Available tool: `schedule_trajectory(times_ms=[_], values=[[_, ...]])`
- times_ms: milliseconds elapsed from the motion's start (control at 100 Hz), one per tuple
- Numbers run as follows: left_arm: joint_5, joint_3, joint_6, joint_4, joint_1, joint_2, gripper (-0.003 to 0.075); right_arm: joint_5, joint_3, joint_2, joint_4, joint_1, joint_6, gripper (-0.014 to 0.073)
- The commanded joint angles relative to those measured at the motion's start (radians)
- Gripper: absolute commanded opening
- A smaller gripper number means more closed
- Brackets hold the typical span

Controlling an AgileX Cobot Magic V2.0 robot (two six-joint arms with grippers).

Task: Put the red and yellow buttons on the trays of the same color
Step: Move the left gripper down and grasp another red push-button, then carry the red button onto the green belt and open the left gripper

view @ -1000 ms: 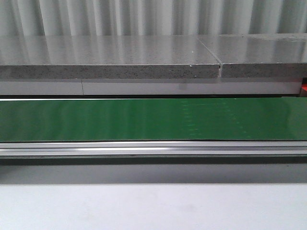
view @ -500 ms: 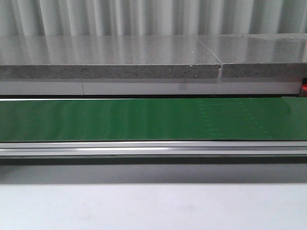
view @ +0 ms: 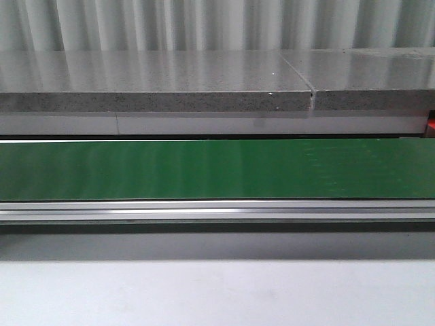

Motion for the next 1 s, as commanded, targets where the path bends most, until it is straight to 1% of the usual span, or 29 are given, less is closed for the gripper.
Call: schedule_trajectory(times_ms=[0, 110, 300, 520, 780, 830, 900, 930, 940, 960, 990], values=[[0.006, -0.03, 0.042, -0.007, -0.044, -0.045, -0.002, -0.069, -0.025, 0.002, -0.002, 0.004, -0.008, -0.0067], [0.037, -0.03, 0.062, 0.0, -0.086, -0.041, -0.002, -0.069, -0.025, 0.002, -0.002, 0.004, -0.008, -0.0067], [0.038, -0.03, 0.062, 0.031, -0.136, -0.023, -0.002, -0.069, -0.025, 0.002, -0.002, 0.004, -0.008, -0.0067], [0.057, -0.03, 0.062, 0.031, -0.138, 0.027, -0.002, -0.069, -0.025, 0.002, -0.002, 0.004, -0.008, -0.0067], [0.059, -0.03, 0.062, 0.03, -0.138, 0.028, -0.0014, -0.069, -0.025, 0.002, -0.002, 0.004, -0.008, -0.0067], [0.059, -0.03, 0.062, 0.022, -0.138, 0.028, 0.0009, -0.069, -0.025, 0.002, -0.002, 0.004, -0.008, -0.0067], [0.059, -0.03, 0.062, 0.015, -0.138, 0.028, 0.009, -0.069, -0.025, 0.002, -0.002, 0.004, -0.008, -0.0067], [0.059, -0.03, 0.062, 0.015, -0.138, 0.028, 0.0149, -0.069, -0.025, 0.002, -0.002, 0.004, -0.008, -0.0067], [0.059, -0.03, 0.062, 0.015, -0.138, 0.028, 0.0149, -0.069, -0.025, 0.002, -0.002, 0.004, -0.008, -0.0067], [0.059, -0.03, 0.062, 0.015, -0.138, 0.028, 0.0204, -0.069, -0.025, 0.002, -0.002, 0.004, -0.008, -0.0067], [0.059, -0.03, 0.062, 0.015, -0.138, 0.028, 0.0265, -0.069, -0.025, 0.002, -0.002, 0.004, -0.008, -0.0067]])
